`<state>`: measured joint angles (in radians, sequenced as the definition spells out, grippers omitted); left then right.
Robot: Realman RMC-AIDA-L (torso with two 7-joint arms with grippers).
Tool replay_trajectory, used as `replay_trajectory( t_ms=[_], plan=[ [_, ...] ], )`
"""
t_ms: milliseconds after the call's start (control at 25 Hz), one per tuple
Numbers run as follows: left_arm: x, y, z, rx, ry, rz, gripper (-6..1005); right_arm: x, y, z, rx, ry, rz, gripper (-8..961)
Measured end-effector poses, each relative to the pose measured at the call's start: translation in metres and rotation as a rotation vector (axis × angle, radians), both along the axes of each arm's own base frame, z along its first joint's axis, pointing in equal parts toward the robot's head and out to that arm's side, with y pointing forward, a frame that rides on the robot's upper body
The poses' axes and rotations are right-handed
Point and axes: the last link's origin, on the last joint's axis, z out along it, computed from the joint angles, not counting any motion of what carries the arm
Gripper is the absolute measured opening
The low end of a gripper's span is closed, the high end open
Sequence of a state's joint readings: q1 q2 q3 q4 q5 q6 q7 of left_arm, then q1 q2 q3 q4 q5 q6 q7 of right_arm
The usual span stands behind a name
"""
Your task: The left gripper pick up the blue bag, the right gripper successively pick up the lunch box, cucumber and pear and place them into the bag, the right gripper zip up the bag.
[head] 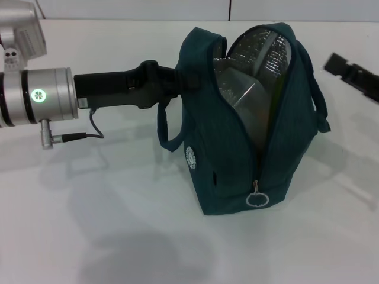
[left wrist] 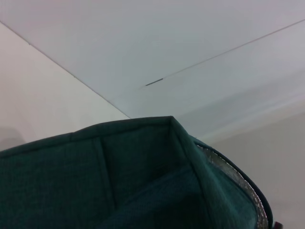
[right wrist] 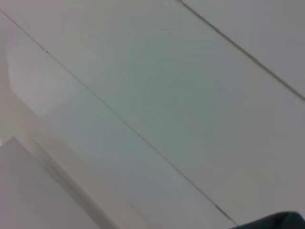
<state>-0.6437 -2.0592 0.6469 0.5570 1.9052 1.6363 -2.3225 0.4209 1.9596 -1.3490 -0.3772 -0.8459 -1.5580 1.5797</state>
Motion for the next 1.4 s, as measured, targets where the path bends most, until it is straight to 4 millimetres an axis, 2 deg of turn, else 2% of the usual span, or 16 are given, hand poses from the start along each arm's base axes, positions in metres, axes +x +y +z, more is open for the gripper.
replay_trajectory(
  t_ms=[200,360,440,760,1040,1400],
  plan=[
    [0.001,0.001,0.001,0.000,0.000,-0.004,40,0.014,-0.016,0.015,0.083,-0.013,0.033,586],
    [0.003,0.002,-0.001,0.000,-0.001,-0.007,40,0.014,-0.042,0.016,0.144,-0.047,0.185,690],
    [0.003,0.002,-0.001,0.002,0.000,-0.006,40,0.013,-0.059,0.011,0.174,-0.081,0.286,768],
    [0.003,0.002,-0.001,0.007,0.002,-0.007,40,0.028,-0.101,-0.030,0.212,-0.258,0.418,759],
    [0.003,0.001,-0.004,0.002,0.002,-0.008,40,0.046,-0.107,-0.055,0.126,-0.352,0.325,760],
    [0.005,0.000,-0.006,-0.004,-0.003,-0.010,40,0.041,-0.091,-0.074,0.045,-0.428,0.342,759]
  ],
)
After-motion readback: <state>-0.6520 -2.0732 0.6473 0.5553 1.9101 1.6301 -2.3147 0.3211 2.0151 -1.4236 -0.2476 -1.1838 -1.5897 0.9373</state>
